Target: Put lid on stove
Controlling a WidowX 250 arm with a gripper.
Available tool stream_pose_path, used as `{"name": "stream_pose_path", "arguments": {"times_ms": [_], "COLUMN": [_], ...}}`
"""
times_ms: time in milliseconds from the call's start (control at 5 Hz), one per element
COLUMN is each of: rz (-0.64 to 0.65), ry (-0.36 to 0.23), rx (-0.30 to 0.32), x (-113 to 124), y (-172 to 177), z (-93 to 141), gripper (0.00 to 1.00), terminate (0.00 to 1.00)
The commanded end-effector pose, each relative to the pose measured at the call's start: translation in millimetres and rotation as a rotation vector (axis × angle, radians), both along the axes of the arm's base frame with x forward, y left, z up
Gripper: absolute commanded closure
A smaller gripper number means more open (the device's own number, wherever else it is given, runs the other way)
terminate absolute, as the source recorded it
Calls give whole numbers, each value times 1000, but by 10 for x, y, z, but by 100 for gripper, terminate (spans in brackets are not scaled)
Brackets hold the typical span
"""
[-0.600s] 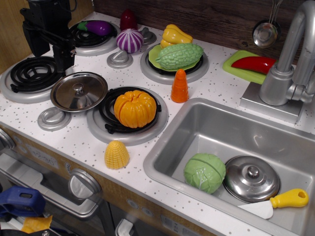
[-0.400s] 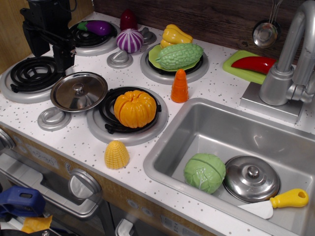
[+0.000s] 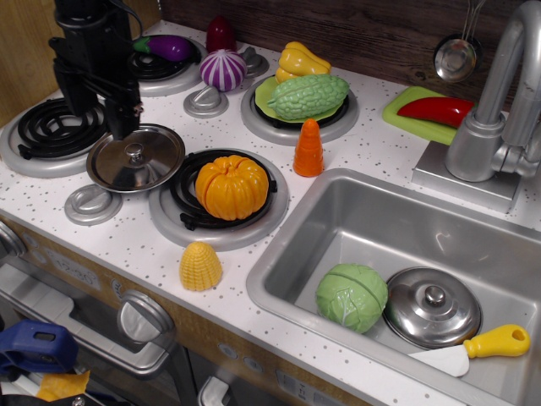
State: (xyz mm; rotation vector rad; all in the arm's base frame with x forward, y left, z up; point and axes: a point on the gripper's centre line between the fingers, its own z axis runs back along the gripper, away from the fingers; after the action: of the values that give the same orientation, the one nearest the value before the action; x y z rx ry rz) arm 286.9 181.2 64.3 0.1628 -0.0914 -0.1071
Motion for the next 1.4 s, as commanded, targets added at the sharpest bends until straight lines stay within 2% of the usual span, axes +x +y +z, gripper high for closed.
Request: {"name": "stream_pose_path", "arguments": {"times_ms": [0, 600, 1200], "rz": [-24, -32, -22], "ry": [-60, -110, -130], "rx": [-1, -36, -72], "x": [128, 243, 186], "y": [-5, -58, -84], "z": [11, -172, -296], "gripper": [0, 0, 0], "terminate": [0, 0, 0]}}
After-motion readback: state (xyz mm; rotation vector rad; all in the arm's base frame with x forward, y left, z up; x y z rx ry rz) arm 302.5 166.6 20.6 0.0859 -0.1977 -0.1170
